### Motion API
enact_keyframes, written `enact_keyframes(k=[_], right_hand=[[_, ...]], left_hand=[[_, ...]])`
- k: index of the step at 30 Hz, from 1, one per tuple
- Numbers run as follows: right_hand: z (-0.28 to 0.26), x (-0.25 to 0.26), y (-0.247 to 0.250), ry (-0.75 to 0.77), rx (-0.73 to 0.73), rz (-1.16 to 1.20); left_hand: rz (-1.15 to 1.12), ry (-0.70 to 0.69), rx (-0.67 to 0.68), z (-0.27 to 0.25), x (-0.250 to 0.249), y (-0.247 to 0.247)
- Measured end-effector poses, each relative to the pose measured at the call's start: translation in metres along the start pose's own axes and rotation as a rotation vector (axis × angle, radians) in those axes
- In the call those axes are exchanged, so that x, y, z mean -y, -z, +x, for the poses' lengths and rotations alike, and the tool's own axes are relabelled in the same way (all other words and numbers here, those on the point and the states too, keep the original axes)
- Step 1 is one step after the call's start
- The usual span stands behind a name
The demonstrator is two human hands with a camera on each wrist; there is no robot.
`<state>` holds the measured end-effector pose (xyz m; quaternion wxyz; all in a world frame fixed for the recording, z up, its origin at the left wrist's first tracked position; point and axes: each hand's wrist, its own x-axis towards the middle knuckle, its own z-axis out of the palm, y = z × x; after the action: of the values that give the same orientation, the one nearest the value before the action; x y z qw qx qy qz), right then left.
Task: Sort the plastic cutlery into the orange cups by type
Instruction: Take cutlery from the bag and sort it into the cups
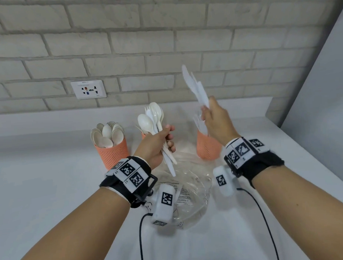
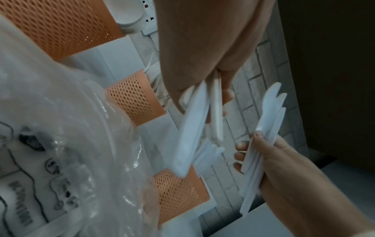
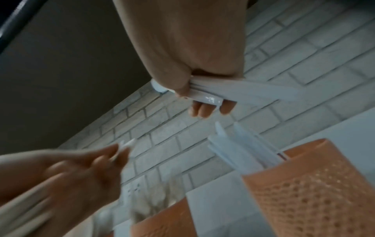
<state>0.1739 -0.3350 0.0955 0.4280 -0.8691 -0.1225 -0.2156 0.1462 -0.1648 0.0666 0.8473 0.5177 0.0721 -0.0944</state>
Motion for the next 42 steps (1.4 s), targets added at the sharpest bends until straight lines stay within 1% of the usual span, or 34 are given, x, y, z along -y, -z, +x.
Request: enact_keyframes(k=[4, 6, 7, 10, 11, 13, 16, 17, 19, 20, 21, 22, 23, 24, 25, 26, 27, 28, 31, 34, 36, 38, 40, 42], right_hand=[[0.028, -0.015, 0.007, -0.025, -0.142, 0.153], [0.035, -0.029, 0.002, -0.088, -0.183, 0.221], [0.035, -0.035, -0.002, -0.144, -0.179, 0.252], [0.029, -0.053, -0.013, -0.328, -0.107, 0.279], [0.027, -0.058, -0.016, -0.362, -0.094, 0.275], [0.023, -0.064, -0.020, -0.378, -0.095, 0.269], [0.028, -0.068, -0.021, -0.342, -0.101, 0.203], [0.031, -0.066, -0.019, -0.307, -0.135, 0.146], [0.035, -0.057, -0.014, -0.176, -0.267, 0.024], [0.035, -0.048, -0.012, -0.077, -0.337, -0.022], [0.036, -0.038, -0.010, 0.021, -0.377, -0.037], [0.035, -0.025, -0.008, 0.101, -0.354, -0.001], [0.033, -0.011, -0.007, 0.146, -0.262, 0.074], [0.029, 0.004, -0.008, 0.155, -0.102, 0.145], [0.025, 0.016, -0.010, 0.144, 0.073, 0.175], [0.021, 0.025, -0.013, 0.122, 0.214, 0.170], [0.017, 0.031, -0.018, 0.089, 0.301, 0.159], [0.014, 0.034, -0.023, 0.041, 0.334, 0.154], [0.006, 0.038, -0.031, -0.082, 0.329, 0.196], [0.000, 0.041, -0.032, -0.108, 0.376, 0.264], [-0.002, 0.042, -0.030, -0.157, 0.390, 0.259], [-0.002, 0.042, -0.028, -0.248, 0.389, 0.275], [-0.001, 0.042, -0.023, -0.332, 0.345, 0.363], [0.001, 0.041, -0.014, -0.375, 0.245, 0.446]], left_hand=[[0.003, 0.013, 0.040, -0.001, -0.001, 0.001], [-0.009, 0.011, 0.056, 0.001, -0.003, 0.000], [-0.019, 0.014, 0.070, 0.001, -0.004, 0.000], [-0.062, 0.032, 0.136, 0.002, -0.008, 0.003], [-0.066, 0.035, 0.159, 0.002, -0.009, 0.005], [-0.053, 0.029, 0.194, 0.002, -0.009, 0.007], [-0.014, 0.006, 0.216, 0.002, -0.009, 0.007], [-0.001, 0.001, 0.218, 0.002, -0.008, 0.007], [0.021, -0.007, 0.213, 0.002, -0.007, 0.006], [0.031, -0.011, 0.203, 0.002, -0.006, 0.004], [0.042, -0.016, 0.188, 0.002, -0.005, 0.003], [0.053, -0.020, 0.172, 0.001, -0.004, 0.001], [0.061, -0.020, 0.158, 0.001, -0.003, 0.000], [0.069, -0.020, 0.149, 0.001, -0.003, -0.002], [0.076, -0.020, 0.147, 0.000, -0.002, -0.004], [0.089, -0.022, 0.148, -0.001, -0.001, -0.006], [0.109, -0.029, 0.150, -0.001, -0.001, -0.008], [0.134, -0.041, 0.152, -0.002, 0.000, -0.010], [0.201, -0.080, 0.135, -0.004, 0.002, -0.013], [0.261, -0.092, 0.124, -0.006, 0.004, -0.012], [0.265, -0.100, 0.139, -0.008, 0.006, -0.012], [0.238, -0.110, 0.164, -0.010, 0.009, -0.012], [0.217, -0.098, 0.148, -0.010, 0.010, -0.011], [0.191, -0.067, 0.111, -0.008, 0.011, -0.008]])
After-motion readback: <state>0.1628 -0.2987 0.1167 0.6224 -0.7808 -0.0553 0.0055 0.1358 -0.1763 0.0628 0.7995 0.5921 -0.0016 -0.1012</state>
